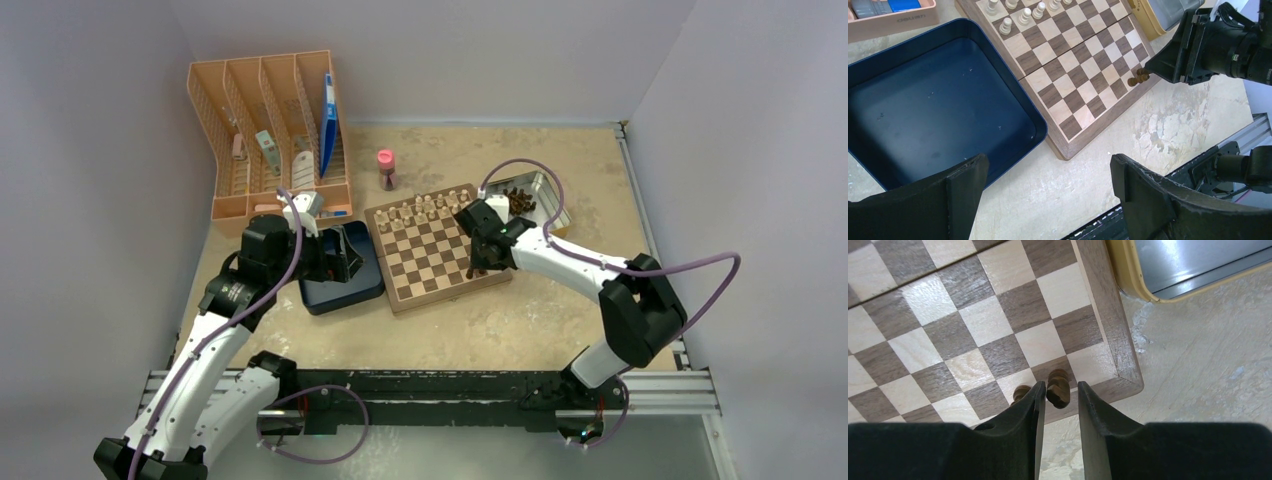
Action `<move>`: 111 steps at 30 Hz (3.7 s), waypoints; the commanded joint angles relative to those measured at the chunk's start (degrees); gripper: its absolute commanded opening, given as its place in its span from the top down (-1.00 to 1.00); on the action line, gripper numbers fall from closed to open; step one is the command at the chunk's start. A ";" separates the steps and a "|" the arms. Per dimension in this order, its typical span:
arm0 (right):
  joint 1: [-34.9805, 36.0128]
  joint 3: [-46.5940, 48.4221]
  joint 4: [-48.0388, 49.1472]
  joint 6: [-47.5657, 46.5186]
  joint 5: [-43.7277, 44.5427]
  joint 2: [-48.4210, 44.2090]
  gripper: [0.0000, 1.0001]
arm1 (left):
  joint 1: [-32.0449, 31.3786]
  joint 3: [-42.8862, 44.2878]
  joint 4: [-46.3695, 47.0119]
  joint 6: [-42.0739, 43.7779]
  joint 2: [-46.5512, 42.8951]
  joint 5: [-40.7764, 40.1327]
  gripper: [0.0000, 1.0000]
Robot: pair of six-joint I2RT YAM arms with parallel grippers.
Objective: Set up the chess pieces on the board
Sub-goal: Place the chess piece on the chessboard, then pick up the chess piece from the storage box.
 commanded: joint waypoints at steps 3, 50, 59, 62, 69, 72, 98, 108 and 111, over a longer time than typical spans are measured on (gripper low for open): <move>0.32 5.22 -2.06 0.72 3.17 -4.35 0.35 | 0.31 0.08 2.66 0.37 -0.75 0.70 -0.85; -20.09 15.72 34.88 -28.00 -0.43 19.27 0.16 | 0.31 -0.03 2.86 0.54 0.95 0.88 -0.84; -20.09 16.87 33.34 -28.41 -0.78 22.21 0.28 | 0.35 -0.11 2.84 0.54 1.11 0.79 -0.84; -20.14 16.80 32.85 -28.38 -0.21 22.11 0.33 | 0.31 -0.02 2.83 0.55 1.19 0.79 -0.84; -20.05 15.85 33.68 -27.67 0.41 21.54 0.42 | 0.31 -0.09 2.92 0.54 1.28 0.79 -0.84; -20.06 15.96 33.25 -27.46 0.46 21.82 0.46 | 0.31 -0.04 2.85 0.50 1.24 0.79 -0.84; -19.17 18.78 24.46 -22.29 5.27 18.49 0.83 | 0.36 -0.12 2.75 0.46 1.46 0.33 -0.84; -14.69 19.14 18.80 -18.63 6.30 12.32 0.83 | 0.31 -0.02 2.57 0.37 1.67 -0.08 -0.85; -12.59 19.36 17.11 -17.62 6.42 10.07 0.82 | 0.31 0.06 2.47 0.24 1.34 -0.47 -0.86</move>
